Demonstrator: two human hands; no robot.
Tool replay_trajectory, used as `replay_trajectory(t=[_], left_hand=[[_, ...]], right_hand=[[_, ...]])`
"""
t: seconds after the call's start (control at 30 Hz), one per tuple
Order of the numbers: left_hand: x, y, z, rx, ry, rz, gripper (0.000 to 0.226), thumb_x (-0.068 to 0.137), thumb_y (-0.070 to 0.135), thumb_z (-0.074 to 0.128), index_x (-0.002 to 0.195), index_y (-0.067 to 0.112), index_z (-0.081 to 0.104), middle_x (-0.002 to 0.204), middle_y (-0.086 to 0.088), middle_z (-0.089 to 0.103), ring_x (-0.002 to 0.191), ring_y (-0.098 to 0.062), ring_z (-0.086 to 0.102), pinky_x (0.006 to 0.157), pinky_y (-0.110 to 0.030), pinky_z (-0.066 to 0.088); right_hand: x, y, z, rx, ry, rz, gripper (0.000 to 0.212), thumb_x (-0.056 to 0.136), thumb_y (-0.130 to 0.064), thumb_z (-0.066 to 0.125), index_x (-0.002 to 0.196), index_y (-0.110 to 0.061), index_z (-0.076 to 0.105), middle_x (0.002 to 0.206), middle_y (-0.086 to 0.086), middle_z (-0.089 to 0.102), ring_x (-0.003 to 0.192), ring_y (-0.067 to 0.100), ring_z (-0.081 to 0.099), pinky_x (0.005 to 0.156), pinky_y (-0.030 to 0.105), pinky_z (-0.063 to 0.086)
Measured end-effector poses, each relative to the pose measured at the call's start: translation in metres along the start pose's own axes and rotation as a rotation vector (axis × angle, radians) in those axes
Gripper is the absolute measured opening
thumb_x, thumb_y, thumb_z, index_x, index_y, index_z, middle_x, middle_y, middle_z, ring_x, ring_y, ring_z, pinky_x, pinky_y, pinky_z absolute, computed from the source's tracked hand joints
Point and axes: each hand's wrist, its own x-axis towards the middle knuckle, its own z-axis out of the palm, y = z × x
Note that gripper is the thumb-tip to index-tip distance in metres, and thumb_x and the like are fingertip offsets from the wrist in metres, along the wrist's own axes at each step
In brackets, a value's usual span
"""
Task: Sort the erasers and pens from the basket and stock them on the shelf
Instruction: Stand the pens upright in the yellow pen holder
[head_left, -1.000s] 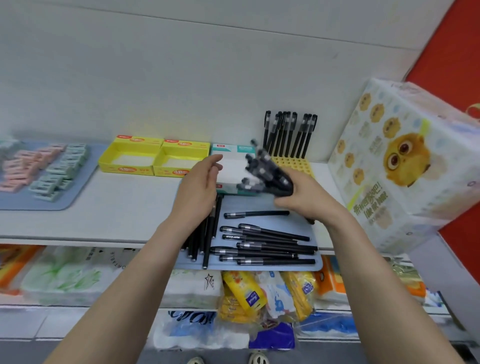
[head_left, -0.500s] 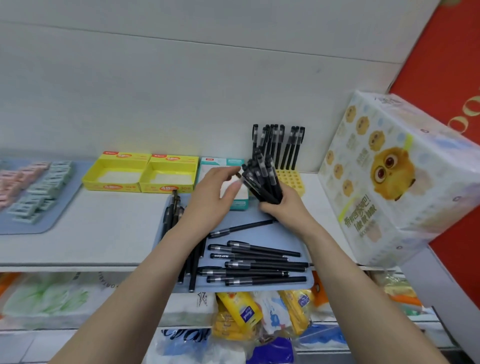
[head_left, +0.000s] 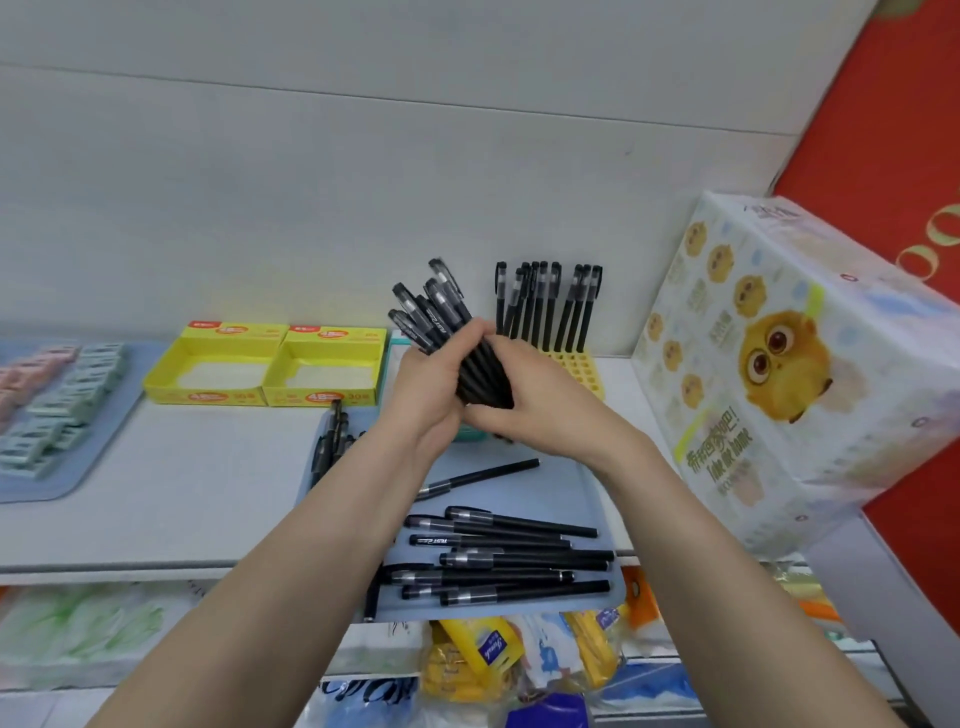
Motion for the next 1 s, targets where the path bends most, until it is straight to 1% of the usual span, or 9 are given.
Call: replay_trajectory(t=[0.07,0.17,0.23,0.33,0.47,0.53,0.67,0.8,1.0], left_hand=[[0.005,0.006,-0.006,0.034,-0.025,0.025,0.014,0.084,0.011,0.071,0.093,0.0,0.071,0.089,-0.012,0.072,0.084,-0.024,0.069,0.078,-0.039,0.058],[0.005,0.009,-0.008,0.144,-0.104,0.082,0.006,0.084,0.008,0.071,0.089,0.006,0.069,0.079,-0.006,0.071,0.079,-0.02,0.069,0.075,-0.034,0.056],[0.003,0.011,-0.007,0.197,-0.142,0.104,0.005,0.083,0.009,0.072,0.087,0.008,0.069,0.075,-0.004,0.071,0.075,-0.018,0.069,0.07,-0.032,0.055],[0.003,0.015,-0.006,0.241,-0.188,0.129,0.006,0.082,0.009,0.072,0.087,0.008,0.069,0.075,-0.004,0.072,0.073,-0.019,0.07,0.067,-0.033,0.056],[0.006,0.013,-0.003,0.341,-0.194,0.202,0.011,0.082,0.005,0.072,0.093,0.006,0.07,0.082,-0.003,0.074,0.077,-0.015,0.07,0.069,-0.026,0.054],[0.008,0.012,-0.002,0.379,-0.156,0.219,0.011,0.082,0.006,0.073,0.092,0.011,0.07,0.078,0.003,0.074,0.074,-0.01,0.069,0.068,-0.023,0.052],[0.015,0.015,-0.009,0.327,-0.023,0.218,0.014,0.08,0.009,0.076,0.091,0.013,0.068,0.078,0.004,0.071,0.078,-0.014,0.068,0.079,-0.032,0.055],[0.021,0.022,-0.014,0.223,-0.001,0.182,0.016,0.08,0.005,0.074,0.095,0.008,0.068,0.083,-0.004,0.071,0.082,-0.02,0.068,0.082,-0.037,0.055],[0.025,0.025,-0.022,0.215,0.049,0.199,0.024,0.081,0.003,0.073,0.104,0.002,0.066,0.086,-0.006,0.071,0.082,-0.02,0.069,0.085,-0.04,0.056]], right_hand=[[-0.002,0.0,-0.009,0.076,-0.023,0.021,0.035,0.093,-0.041,0.06,0.121,-0.021,0.06,0.102,0.003,0.064,0.092,0.015,0.058,0.08,0.029,0.048],[0.004,0.006,-0.013,0.134,0.132,0.074,0.025,0.097,-0.032,0.056,0.103,-0.015,0.074,0.091,0.011,0.069,0.088,0.022,0.062,0.084,0.044,0.049],[0.008,0.011,-0.014,0.349,0.154,0.153,0.017,0.092,-0.026,0.066,0.1,-0.017,0.077,0.088,0.0,0.074,0.085,0.011,0.067,0.08,0.035,0.053],[0.009,0.02,-0.018,0.62,0.175,0.249,0.014,0.084,-0.018,0.075,0.096,-0.012,0.076,0.076,-0.009,0.07,0.062,-0.002,0.058,0.064,0.019,0.047],[0.01,0.028,-0.024,0.716,0.143,0.259,0.011,0.079,-0.009,0.078,0.084,-0.007,0.068,0.068,0.005,0.061,0.051,0.008,0.049,0.053,0.02,0.044],[0.012,0.037,-0.029,0.756,0.223,0.304,0.01,0.081,-0.008,0.076,0.087,-0.006,0.069,0.068,0.006,0.065,0.053,0.01,0.055,0.056,0.021,0.05],[0.024,0.068,-0.043,0.48,0.481,0.366,0.008,0.092,-0.014,0.065,0.093,-0.008,0.071,0.074,0.006,0.071,0.066,0.015,0.068,0.073,0.034,0.059],[0.043,0.079,-0.025,0.15,0.455,0.37,0.024,0.096,-0.028,0.059,0.082,-0.009,0.065,0.068,-0.002,0.071,0.063,0.001,0.069,0.074,0.032,0.057],[0.066,0.091,0.011,0.157,0.428,0.322,0.028,0.094,-0.023,0.061,0.073,-0.005,0.06,0.064,0.003,0.069,0.066,0.008,0.07,0.076,0.041,0.056]])
